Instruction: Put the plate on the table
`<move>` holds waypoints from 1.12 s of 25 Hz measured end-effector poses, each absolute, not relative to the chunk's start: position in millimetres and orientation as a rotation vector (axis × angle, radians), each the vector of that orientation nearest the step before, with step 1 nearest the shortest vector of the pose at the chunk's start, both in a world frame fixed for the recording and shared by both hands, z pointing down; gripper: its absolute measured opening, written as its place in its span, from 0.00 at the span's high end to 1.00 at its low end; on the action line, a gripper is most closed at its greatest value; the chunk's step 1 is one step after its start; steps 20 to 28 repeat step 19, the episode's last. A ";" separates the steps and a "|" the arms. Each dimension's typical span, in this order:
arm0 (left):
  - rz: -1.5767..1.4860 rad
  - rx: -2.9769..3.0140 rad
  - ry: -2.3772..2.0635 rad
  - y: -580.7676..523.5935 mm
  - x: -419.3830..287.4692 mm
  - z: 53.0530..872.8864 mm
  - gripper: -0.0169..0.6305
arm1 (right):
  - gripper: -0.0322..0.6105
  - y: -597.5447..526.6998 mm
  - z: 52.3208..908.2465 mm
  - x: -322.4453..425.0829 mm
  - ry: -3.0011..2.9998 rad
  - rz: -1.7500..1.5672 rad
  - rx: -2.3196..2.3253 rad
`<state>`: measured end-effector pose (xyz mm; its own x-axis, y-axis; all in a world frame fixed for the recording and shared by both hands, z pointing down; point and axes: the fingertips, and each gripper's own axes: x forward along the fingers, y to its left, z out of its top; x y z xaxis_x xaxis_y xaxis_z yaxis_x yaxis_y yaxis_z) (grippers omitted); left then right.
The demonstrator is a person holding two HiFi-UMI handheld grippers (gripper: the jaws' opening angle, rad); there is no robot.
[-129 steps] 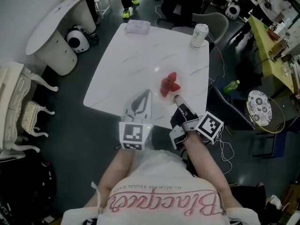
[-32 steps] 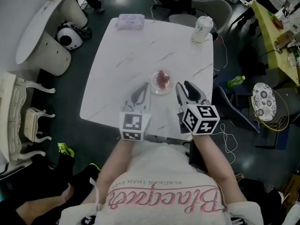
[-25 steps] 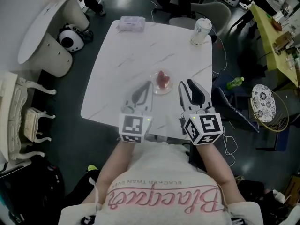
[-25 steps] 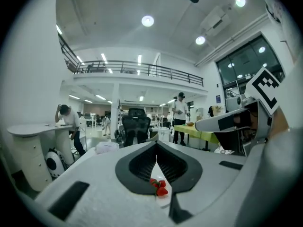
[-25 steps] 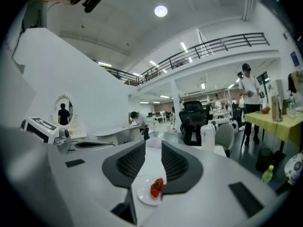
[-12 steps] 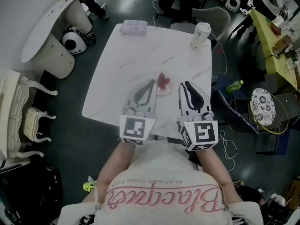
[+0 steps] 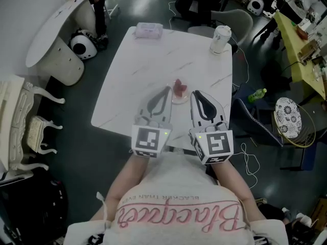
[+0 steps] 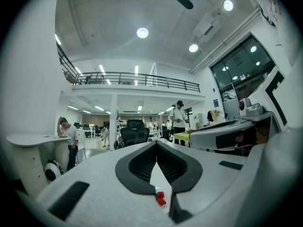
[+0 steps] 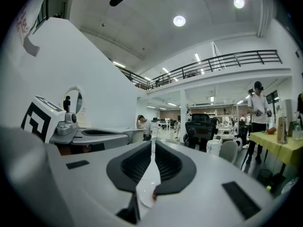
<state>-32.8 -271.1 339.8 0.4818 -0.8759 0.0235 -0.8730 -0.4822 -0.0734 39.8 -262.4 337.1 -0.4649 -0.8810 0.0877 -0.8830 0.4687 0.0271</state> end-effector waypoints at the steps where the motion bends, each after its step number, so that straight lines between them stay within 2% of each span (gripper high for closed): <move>1: -0.088 -2.659 1.570 -271.3 -32.7 339.4 0.97 | 0.92 -262.6 337.0 39.4 -2.616 0.032 1.572; 28: -0.077 -2.677 1.527 -277.9 -18.9 339.7 0.97 | 0.94 -263.4 336.4 51.5 -2.595 -0.036 1.597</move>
